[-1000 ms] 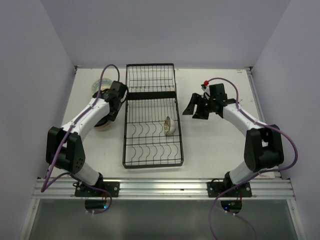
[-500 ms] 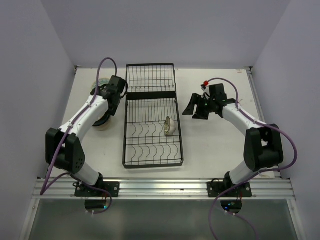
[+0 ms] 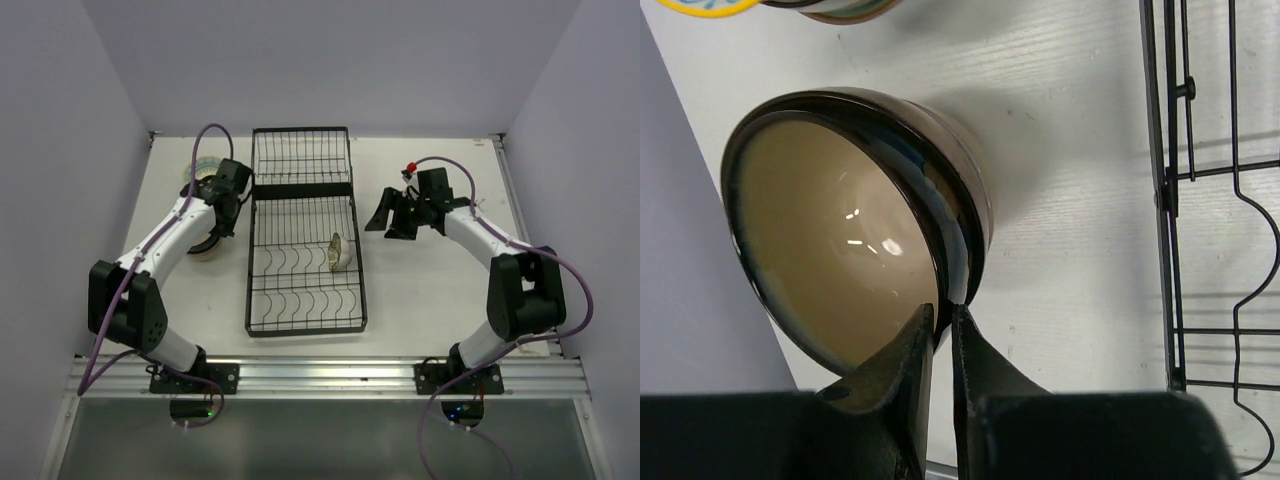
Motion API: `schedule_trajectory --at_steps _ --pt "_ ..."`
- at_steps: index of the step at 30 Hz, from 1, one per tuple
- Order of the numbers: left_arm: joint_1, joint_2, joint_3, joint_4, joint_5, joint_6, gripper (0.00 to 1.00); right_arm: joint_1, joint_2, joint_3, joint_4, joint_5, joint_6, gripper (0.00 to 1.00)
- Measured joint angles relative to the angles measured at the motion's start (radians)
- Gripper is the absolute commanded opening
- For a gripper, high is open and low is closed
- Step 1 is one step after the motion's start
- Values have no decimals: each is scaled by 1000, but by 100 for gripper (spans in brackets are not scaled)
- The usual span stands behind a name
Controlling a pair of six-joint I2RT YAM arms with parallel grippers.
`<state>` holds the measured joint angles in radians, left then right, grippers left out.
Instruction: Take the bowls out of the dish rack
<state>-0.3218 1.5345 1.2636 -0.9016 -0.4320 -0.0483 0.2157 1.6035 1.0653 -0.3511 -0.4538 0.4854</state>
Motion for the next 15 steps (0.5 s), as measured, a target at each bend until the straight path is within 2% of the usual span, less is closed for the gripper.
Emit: schedule_trajectory --at_steps 11,15 --pt "0 -16 -35 18 21 -13 15 0 0 0 0 0 0 70" --pt "0 -17 -35 18 21 -17 5 0 0 0 0 0 0 70"
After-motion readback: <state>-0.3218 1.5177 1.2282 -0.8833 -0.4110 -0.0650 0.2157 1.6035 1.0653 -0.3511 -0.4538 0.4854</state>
